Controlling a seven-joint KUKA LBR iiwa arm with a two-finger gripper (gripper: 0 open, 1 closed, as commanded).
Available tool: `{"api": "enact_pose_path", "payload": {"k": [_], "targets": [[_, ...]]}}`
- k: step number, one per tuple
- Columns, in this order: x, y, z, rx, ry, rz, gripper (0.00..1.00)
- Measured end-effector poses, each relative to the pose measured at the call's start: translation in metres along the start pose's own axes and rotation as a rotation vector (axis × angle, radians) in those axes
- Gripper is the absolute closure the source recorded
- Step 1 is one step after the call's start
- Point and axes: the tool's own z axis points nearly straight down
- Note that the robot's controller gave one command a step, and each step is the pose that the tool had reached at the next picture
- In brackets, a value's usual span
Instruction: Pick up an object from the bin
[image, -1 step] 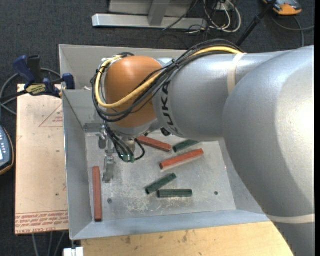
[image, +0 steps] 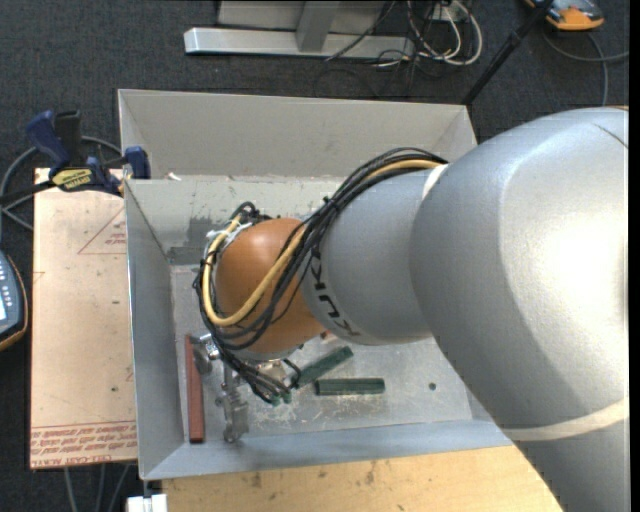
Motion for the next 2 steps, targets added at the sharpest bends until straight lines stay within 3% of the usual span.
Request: {"api": "enact_pose_path", "payload": {"k": [1, 2], "targets": [[-0.017, 0.010, -0.001, 0.009, 0.004, -0.724, 0.00], [-0.090, -0.039, -0.002, 0.003, -0.006, -0.637, 0.00]]}}
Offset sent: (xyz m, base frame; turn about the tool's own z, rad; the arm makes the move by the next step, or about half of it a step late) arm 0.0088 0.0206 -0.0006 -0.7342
